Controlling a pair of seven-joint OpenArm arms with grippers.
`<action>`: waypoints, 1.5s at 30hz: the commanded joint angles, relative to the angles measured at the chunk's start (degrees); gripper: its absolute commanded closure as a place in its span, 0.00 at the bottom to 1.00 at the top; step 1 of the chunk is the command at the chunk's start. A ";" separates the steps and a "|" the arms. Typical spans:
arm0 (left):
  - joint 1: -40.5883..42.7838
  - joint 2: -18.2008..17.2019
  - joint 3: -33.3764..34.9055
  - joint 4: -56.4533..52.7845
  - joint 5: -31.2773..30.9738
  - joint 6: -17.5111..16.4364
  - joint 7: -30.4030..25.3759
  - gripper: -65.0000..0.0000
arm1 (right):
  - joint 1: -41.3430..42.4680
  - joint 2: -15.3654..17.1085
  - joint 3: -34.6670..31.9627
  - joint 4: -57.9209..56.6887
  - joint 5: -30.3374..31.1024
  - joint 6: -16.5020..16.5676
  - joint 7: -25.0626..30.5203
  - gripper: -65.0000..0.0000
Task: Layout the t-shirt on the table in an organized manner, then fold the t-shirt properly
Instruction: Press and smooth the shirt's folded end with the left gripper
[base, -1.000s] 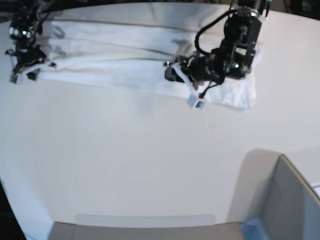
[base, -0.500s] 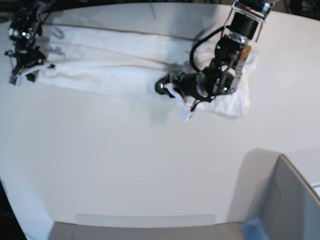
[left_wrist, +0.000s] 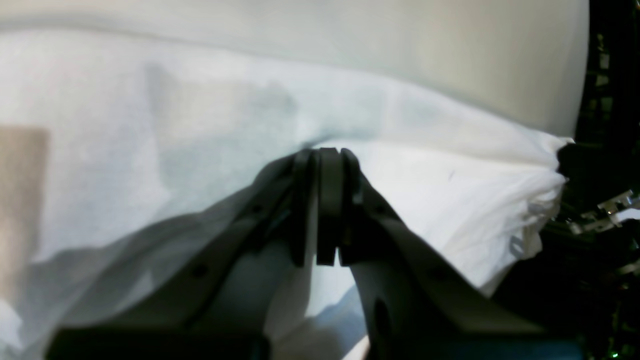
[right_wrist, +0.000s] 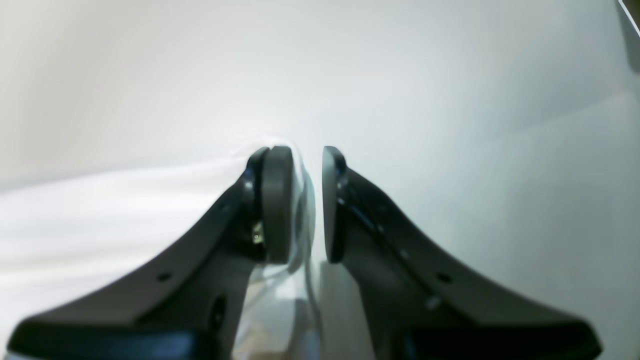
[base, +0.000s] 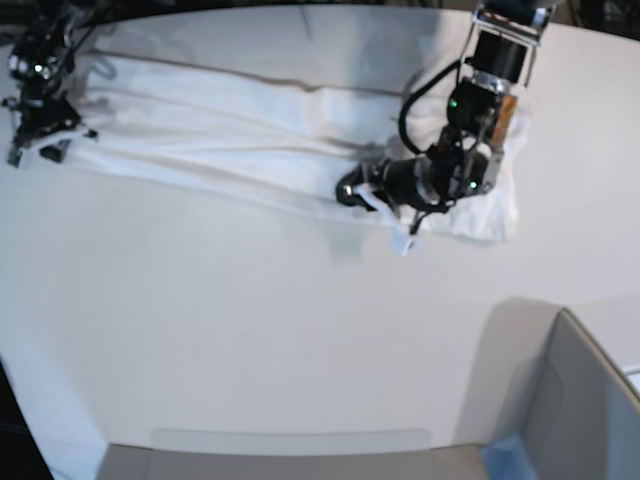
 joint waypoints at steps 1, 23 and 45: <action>0.46 -1.74 -0.43 -1.27 9.11 4.05 0.96 0.92 | 0.38 1.08 0.55 -0.28 -0.43 -0.51 1.23 0.82; 0.11 -1.91 -9.22 -1.27 9.11 4.05 1.04 0.92 | 2.76 1.96 -3.40 3.94 0.53 0.02 1.67 0.81; -3.50 -2.88 -19.33 7.88 8.67 3.96 7.81 0.92 | 5.04 2.75 -8.94 14.58 0.53 0.10 1.67 0.54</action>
